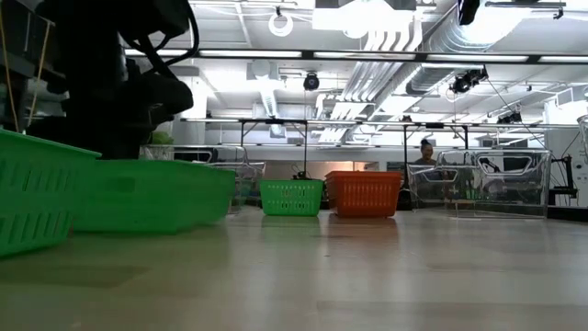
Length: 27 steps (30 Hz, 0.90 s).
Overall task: Stack baskets by color
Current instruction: Stack the middle green bin on the top green bin
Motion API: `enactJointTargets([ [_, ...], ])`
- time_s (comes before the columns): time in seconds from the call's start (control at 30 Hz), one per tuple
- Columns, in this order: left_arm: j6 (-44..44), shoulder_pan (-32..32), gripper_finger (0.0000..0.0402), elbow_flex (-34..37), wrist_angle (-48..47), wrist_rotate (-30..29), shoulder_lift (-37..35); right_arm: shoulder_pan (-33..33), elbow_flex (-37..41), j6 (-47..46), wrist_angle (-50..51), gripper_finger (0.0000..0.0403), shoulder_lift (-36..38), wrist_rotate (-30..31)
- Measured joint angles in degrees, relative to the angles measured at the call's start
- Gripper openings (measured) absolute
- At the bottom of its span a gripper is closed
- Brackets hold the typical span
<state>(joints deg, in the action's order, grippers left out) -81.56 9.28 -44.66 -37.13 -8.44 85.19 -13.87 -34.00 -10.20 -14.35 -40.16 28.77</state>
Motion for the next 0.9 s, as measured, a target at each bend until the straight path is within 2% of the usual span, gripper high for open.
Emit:
enactJointTargets([
  [0.23,2.44,0.0,0.0004,-1.18,-0.82,-1.56,-3.89,-0.01,0.0,0.01,0.04,0.0,0.0,0.07],
  [0.5,11.8,-2.99,0.0001,-8.68,1.3,-13.5,-13.52,-0.01,0.0,0.15,0.33,0.0,0.0,0.15],
  [0.63,20.46,-7.72,0.0,-12.43,9.12,-18.36,-14.8,-0.01,0.0,-0.09,0.37,0.0,-0.01,0.15],
  [0.73,26.9,-12.05,0.0,-13.81,18.29,-18.41,-13.91,0.0,0.0,-0.24,0.35,0.0,0.0,0.15],
  [0.9,29.27,-19.45,0.0,-14.21,29.01,-15.57,-9.08,-0.02,0.0,-0.61,0.38,0.0,-0.2,0.12],
])
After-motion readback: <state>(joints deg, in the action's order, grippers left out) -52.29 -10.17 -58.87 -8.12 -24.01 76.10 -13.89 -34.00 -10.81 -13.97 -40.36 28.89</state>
